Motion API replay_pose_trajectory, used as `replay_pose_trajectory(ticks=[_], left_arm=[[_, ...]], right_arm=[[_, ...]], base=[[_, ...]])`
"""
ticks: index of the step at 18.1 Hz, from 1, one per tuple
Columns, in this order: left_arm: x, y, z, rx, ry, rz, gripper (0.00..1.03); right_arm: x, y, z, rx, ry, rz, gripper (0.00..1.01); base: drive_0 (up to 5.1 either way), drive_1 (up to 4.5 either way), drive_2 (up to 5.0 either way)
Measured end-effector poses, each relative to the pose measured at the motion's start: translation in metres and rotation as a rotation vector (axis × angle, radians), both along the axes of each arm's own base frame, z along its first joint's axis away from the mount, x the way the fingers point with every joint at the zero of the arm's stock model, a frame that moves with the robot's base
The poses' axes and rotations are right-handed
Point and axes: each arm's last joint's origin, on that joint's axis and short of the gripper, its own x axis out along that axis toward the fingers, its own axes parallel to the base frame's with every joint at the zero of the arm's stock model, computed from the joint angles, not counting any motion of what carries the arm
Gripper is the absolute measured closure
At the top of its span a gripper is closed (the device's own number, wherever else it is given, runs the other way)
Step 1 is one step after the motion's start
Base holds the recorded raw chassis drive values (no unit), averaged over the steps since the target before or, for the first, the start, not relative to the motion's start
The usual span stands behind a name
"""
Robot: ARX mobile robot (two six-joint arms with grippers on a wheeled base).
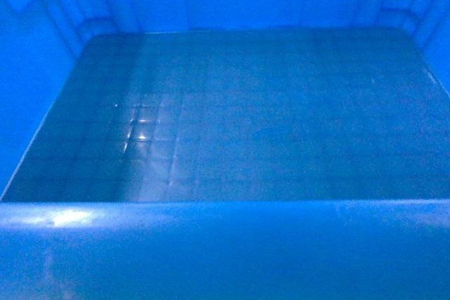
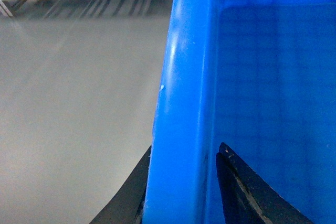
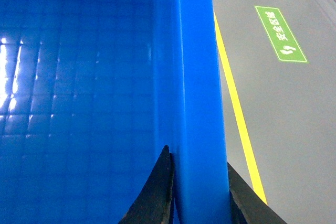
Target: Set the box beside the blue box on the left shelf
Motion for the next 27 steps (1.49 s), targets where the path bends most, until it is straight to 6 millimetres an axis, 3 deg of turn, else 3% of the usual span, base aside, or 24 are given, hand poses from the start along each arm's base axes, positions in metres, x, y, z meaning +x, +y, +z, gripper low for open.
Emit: replay_pose_trajectory(ticks=[27], left_arm=[[0.0001,0.0000,-0.0001,0.000,0.000,0.000,0.73]], right_arm=[[0.0004,0.0001,-0.0004,-0.001,0.002,-0.001,0.89]], base=[[0.0,4.03,-4.1]])
